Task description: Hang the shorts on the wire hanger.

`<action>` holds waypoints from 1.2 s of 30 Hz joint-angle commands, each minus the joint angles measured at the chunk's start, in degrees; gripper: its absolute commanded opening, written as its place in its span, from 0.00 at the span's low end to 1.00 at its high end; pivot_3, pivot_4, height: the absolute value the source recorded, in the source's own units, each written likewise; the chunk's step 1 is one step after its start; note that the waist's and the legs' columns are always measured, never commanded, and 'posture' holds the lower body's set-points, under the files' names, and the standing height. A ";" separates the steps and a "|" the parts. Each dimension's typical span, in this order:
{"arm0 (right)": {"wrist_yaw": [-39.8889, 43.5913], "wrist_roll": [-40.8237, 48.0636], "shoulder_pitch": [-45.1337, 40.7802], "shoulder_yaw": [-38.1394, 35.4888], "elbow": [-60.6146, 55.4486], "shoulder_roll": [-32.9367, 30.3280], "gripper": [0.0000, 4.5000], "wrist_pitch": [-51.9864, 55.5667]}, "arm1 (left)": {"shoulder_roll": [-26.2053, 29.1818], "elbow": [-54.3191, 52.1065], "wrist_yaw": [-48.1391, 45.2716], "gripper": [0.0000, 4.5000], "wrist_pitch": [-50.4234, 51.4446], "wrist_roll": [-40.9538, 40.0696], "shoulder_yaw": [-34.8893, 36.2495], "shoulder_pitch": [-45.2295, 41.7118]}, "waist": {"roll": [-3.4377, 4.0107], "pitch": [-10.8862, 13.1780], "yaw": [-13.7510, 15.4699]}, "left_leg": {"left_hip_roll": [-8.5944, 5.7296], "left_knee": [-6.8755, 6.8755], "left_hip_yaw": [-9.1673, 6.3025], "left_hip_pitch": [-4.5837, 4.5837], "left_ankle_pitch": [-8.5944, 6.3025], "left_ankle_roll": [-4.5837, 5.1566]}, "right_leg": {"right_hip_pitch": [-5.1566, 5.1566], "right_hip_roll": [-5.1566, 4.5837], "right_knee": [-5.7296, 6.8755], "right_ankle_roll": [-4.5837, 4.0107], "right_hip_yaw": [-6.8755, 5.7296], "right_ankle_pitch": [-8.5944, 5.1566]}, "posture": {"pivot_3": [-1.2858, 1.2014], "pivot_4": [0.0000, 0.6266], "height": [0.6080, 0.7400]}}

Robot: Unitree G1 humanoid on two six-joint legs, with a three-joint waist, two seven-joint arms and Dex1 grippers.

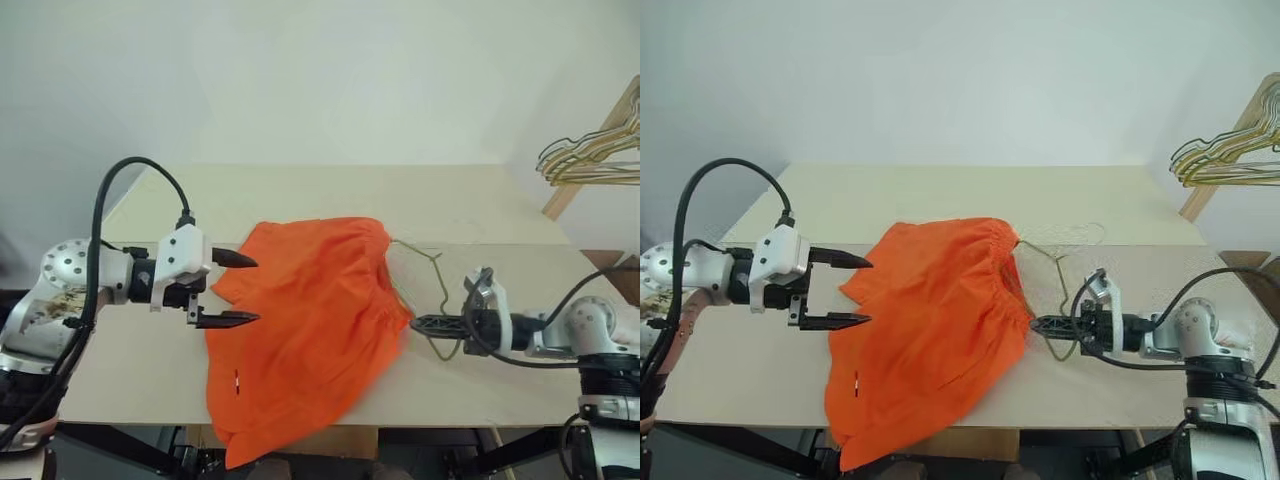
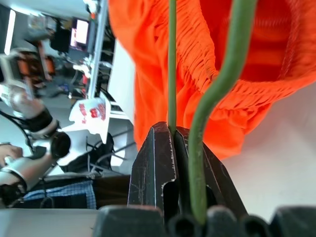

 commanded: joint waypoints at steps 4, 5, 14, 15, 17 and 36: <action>-8.92 -4.17 -2.06 1.31 2.32 4.77 0.00 -1.14 | -0.05 0.37 -0.44 1.00 -1.28 0.19 -0.39 -2.95 | 0.01 0.00 -0.53 | -0.06 -0.01 0.00 -0.01 0.00 0.00 | -0.03 -0.05 0.00 0.00 0.02 0.00 | 0.56 0.00 1.00; -9.52 -4.53 -2.24 1.54 2.79 5.05 0.00 -1.33 | 0.01 0.44 -0.49 1.00 -1.37 0.22 -0.36 -2.93 | 0.01 0.00 -0.56 | -0.07 -0.02 0.00 -0.02 0.00 0.00 | -0.05 -0.06 -0.01 0.00 0.02 0.00 | 0.56 0.00 1.00; -8.45 -7.67 -9.04 6.32 11.07 5.90 0.00 -6.04 | 0.69 -0.54 -0.41 1.00 -1.57 0.11 0.85 -1.53 | 0.02 -0.01 -0.73 | -0.06 -0.07 0.00 0.06 0.00 0.00 | -0.01 -0.01 0.01 -0.01 0.03 0.00 | 0.57 0.00 1.00; -6.05 -6.67 -9.38 7.40 10.03 5.16 0.00 -6.24 | 0.81 -0.63 -0.42 1.00 -1.57 0.07 1.03 -1.34 | 0.02 -0.01 -0.72 | -0.05 -0.11 -0.01 0.05 0.00 0.00 | -0.04 0.00 0.00 -0.01 0.03 0.00 | 0.57 0.00 1.00; -3.05 -5.83 -9.86 8.98 9.01 4.20 0.00 -6.84 | 0.96 -0.68 -0.43 1.00 -1.64 0.06 1.21 -1.17 | 0.02 0.00 -0.57 | -0.06 -0.15 -0.01 0.02 0.00 0.00 | -0.08 -0.02 -0.02 -0.01 0.03 0.00 | 0.57 0.00 1.00; 2.76 -20.67 -24.21 21.15 28.68 2.73 0.00 -21.48 | 0.06 -2.77 2.01 1.00 -2.35 0.18 1.82 0.11 | 0.04 0.02 -0.48 | -0.15 -0.24 0.02 -0.03 0.04 -0.06 | -0.20 -0.12 -0.03 -0.01 0.07 0.00 | 0.59 0.00 1.00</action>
